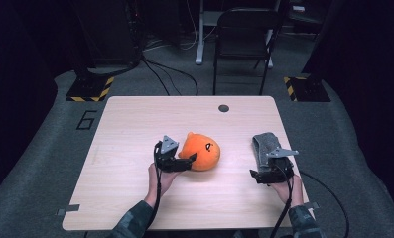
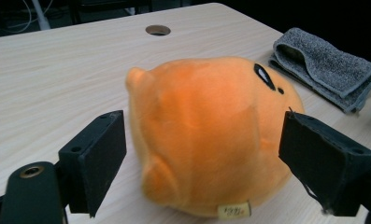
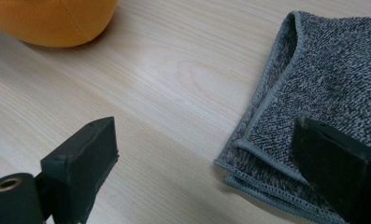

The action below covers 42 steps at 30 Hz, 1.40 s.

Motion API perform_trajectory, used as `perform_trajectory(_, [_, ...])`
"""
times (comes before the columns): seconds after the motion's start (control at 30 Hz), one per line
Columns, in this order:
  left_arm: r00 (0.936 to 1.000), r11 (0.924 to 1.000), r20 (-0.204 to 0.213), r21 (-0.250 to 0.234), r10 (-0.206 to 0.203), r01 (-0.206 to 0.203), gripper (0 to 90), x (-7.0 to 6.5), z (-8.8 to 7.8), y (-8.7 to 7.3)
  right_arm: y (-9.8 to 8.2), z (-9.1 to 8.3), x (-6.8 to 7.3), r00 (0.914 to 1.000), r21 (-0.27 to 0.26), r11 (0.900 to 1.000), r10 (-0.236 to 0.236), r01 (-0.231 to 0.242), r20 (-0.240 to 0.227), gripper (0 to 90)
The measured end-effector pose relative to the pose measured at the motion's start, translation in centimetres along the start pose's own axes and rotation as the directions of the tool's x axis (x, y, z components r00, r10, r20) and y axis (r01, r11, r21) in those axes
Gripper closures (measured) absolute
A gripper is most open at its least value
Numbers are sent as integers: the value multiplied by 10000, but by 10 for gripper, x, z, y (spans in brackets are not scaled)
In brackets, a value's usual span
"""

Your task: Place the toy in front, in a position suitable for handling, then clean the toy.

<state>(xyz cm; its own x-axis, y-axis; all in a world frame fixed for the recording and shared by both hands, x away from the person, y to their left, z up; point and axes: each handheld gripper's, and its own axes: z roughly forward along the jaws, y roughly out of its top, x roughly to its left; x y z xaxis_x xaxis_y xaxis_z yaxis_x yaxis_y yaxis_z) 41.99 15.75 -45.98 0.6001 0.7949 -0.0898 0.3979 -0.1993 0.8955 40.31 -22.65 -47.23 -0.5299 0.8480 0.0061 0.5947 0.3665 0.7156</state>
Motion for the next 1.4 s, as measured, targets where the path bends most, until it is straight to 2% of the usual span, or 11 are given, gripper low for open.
perform_trajectory(0.13, [9982, 9982, 169, 140, 573, -575, 143, 13, -13, -2, 0, -1, -2, 9999, -56, 10000, 54, -53, 140, 73])
perform_trajectory(0.3, [9970, 9967, 445, 468, 637, -658, 153, 26, -11, -9, 1, -4, -5, 9992, -173, 9998, 144, -137, 369, 72])
perform_trajectory(0.5, [9956, 9947, 474, 591, 809, -836, 164, 28, -6, -11, 0, -7, -9, 9990, -310, 9994, 165, -152, 424, 73])
perform_trajectory(0.63, [9957, 9948, 455, 587, 805, -831, 170, 30, -8, -11, 1, -6, -10, 9988, -317, 9991, 296, -284, 403, 72])
perform_trajectory(0.9, [9950, 9966, 756, 445, 653, -688, 183, 34, -9, -11, 6, -7, -12, 9972, -458, 9981, 429, -402, 606, 73])
perform_trajectory(1.03, [9921, 9930, 861, 671, 917, -976, 216, 34, -3, -10, 17, -4, -17, 9941, -591, 9977, 397, -339, 1011, 72])
perform_trajectory(1.23, [9873, 9928, 1441, 897, 665, -800, 233, 42, 9, -15, 22, -1, -25, 9926, -617, 9973, 469, -402, 1121, 72])
perform_trajectory(1.27, [9845, 9921, 1654, 999, 581, -753, 253, 43, 10, -16, 23, 0, -26, 9919, -607, 9968, 592, -526, 1125, 72])
perform_trajectory(1.3, [9837, 9914, 1693, 1046, 602, -787, 280, 43, 12, -17, 25, 3, -29, 9898, -492, 9981, 439, -375, 1356, 72])
perform_trajectory(1.37, [9818, 9915, 1848, 1128, 438, -655, 299, 43, 14, -18, 26, 4, -29, 9887, -523, 9976, 520, -451, 1405, 72])
perform_trajectory(1.4, [9801, 9899, 1908, 1186, 538, -775, 316, 44, 14, -18, 28, 5, -31, 9875, -425, 9983, 461, -401, 1507, 70])
